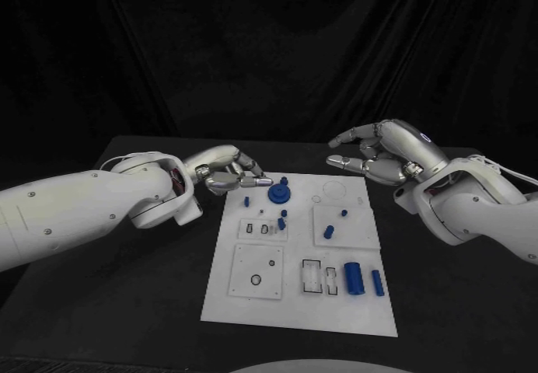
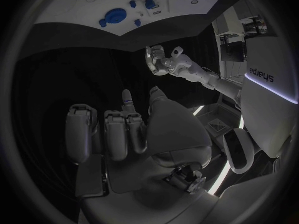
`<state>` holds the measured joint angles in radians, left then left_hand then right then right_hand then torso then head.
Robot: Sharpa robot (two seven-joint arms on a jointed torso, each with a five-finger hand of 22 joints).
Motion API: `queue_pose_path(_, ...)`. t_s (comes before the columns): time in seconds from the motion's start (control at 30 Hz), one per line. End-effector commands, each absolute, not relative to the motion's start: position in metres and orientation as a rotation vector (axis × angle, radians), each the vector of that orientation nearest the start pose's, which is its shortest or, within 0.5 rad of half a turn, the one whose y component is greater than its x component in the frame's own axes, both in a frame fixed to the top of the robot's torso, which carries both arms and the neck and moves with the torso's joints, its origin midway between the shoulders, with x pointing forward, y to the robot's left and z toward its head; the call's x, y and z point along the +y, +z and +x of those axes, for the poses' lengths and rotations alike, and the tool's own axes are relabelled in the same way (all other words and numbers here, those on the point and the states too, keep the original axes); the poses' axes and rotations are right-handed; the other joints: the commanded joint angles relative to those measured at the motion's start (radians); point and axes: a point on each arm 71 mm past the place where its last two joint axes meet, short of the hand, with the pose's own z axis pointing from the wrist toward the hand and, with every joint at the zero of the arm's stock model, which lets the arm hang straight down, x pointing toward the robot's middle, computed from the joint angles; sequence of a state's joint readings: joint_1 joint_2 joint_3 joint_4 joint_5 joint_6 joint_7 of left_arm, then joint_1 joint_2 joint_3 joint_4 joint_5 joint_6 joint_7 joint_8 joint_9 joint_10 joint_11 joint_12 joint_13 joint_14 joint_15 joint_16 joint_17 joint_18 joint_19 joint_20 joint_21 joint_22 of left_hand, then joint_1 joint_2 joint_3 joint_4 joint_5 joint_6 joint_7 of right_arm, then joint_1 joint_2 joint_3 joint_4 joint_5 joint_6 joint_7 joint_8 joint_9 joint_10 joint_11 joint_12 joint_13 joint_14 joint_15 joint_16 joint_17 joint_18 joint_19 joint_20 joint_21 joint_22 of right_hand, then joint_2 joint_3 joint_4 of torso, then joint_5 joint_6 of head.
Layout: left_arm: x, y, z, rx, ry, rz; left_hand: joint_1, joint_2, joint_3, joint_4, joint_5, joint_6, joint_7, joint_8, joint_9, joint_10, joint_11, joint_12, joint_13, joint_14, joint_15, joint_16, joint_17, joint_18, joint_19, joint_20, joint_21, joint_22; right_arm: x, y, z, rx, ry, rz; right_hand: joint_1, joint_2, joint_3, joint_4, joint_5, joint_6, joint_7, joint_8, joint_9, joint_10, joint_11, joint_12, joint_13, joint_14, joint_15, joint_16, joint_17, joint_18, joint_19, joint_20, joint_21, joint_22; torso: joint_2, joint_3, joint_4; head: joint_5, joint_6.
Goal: Assemble the parts on the task board
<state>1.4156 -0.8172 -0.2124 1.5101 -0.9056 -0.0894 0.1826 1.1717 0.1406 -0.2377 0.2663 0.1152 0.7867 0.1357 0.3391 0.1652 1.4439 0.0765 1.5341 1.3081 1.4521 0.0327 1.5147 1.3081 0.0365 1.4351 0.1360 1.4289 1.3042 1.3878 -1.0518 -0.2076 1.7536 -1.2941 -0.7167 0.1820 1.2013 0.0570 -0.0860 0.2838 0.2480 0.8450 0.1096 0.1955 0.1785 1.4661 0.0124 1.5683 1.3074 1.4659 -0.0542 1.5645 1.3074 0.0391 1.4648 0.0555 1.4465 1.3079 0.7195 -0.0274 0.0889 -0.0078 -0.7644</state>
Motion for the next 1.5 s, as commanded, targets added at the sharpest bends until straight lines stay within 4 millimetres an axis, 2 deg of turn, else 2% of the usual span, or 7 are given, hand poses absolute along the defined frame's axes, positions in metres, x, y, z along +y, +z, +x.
queue_pose_path(0.03,0.186,-0.168,0.495,2.157,-0.655,0.066,-0.12,0.03,-0.049,0.019,-0.064,0.059,0.005,0.023,0.045,0.127,-0.005,0.037,0.263,0.119,-0.008,0.056,0.263,-0.036,0.136,0.001,0.142,0.267,-0.236,-0.121,0.437,1.247,0.893,-0.087,0.008,0.0,-0.007,0.001,0.006,0.005,0.004,0.006,-0.001,0.105,0.008,0.003,0.263,0.105,0.008,0.006,0.263,-0.009,0.051,0.006,0.004,0.224,-0.013,0.0105,-0.0075,0.006,-0.007)
queue_pose_path(0.2,0.167,-0.168,0.495,2.294,-0.6,0.03,-0.117,0.046,-0.034,0.013,-0.043,0.114,-0.014,0.035,0.083,0.127,-0.023,0.037,0.263,0.119,-0.025,0.056,0.263,-0.036,0.136,-0.013,0.142,0.267,-0.244,-0.132,0.432,1.283,0.882,-0.055,0.008,0.0,-0.007,0.002,0.007,0.006,0.004,0.006,-0.001,0.105,0.009,0.003,0.263,0.105,0.008,0.005,0.262,-0.01,0.052,0.006,0.005,0.224,-0.024,0.021,-0.0165,0.013,-0.017)
queue_pose_path(0.4,0.144,-0.168,0.493,2.357,-0.579,0.044,-0.116,0.044,-0.017,0.01,0.058,0.185,-0.05,0.08,0.169,0.127,-0.055,0.037,0.263,0.119,-0.056,0.056,0.263,-0.036,0.136,-0.043,0.142,0.267,-0.249,-0.138,0.429,1.306,0.871,-0.036,0.008,0.001,-0.008,0.003,0.009,0.007,0.004,0.006,-0.001,0.105,0.011,0.003,0.263,0.104,0.009,0.005,0.261,-0.009,0.051,0.007,0.004,0.224,-0.037,0.0353,-0.0282,0.031,-0.044)
queue_pose_path(0.73,0.116,-0.168,0.494,2.38,-0.566,0.082,-0.099,0.034,0.008,0.001,0.112,0.22,-0.079,0.127,0.285,0.127,-0.085,0.037,0.263,0.119,-0.083,0.056,0.263,-0.036,0.136,-0.071,0.142,0.267,-0.255,-0.149,0.424,1.349,0.857,-0.009,0.015,0.006,-0.011,0.002,0.024,0.008,0.006,0.006,-0.003,0.105,0.015,0.003,0.263,0.104,0.013,0.004,0.26,-0.009,0.052,0.01,0.005,0.224,-0.05,0.0536,-0.0327,0.03,-0.083)
queue_pose_path(0.97,0.108,-0.171,0.498,2.409,-0.517,0.098,-0.076,0.022,0.04,-0.018,0.159,0.232,-0.098,0.153,0.376,0.127,-0.101,0.037,0.263,0.119,-0.1,0.056,0.263,-0.036,0.136,-0.088,0.142,0.267,-0.256,-0.153,0.424,1.369,0.846,0.007,0.023,0.009,-0.013,0.0,0.037,0.009,0.008,0.005,-0.005,0.105,0.018,0.003,0.263,0.103,0.016,0.001,0.256,-0.009,0.05,0.012,0.001,0.223,-0.052,0.0528,-0.0312,0.038,-0.108)
queue_pose_path(1.23,0.104,-0.172,0.5,2.411,-0.498,0.094,-0.073,0.007,0.069,-0.024,0.157,0.231,-0.116,0.206,0.507,0.127,-0.119,0.037,0.263,0.119,-0.117,0.056,0.263,-0.036,0.136,-0.104,0.142,0.267,-0.256,-0.156,0.424,1.377,0.847,0.006,0.032,0.011,-0.014,-0.002,0.05,0.01,0.009,0.005,-0.007,0.105,0.02,0.003,0.263,0.103,0.018,0.001,0.256,-0.009,0.05,0.015,0.001,0.222,-0.053,0.054,-0.0318,0.036,-0.108)
queue_pose_path(1.5,0.103,-0.173,0.503,2.407,-0.473,0.076,-0.071,0.002,0.083,-0.027,0.163,0.22,-0.12,0.219,0.554,0.127,-0.123,0.037,0.263,0.119,-0.12,0.056,0.263,-0.036,0.136,-0.109,0.142,0.267,-0.257,-0.16,0.423,1.386,0.846,0.007,0.039,0.012,-0.015,-0.003,0.06,0.012,0.01,0.006,-0.007,0.105,0.021,0.003,0.263,0.104,0.019,0.002,0.258,-0.009,0.051,0.016,0.003,0.223,-0.054,0.0509,-0.0313,0.038,-0.108)
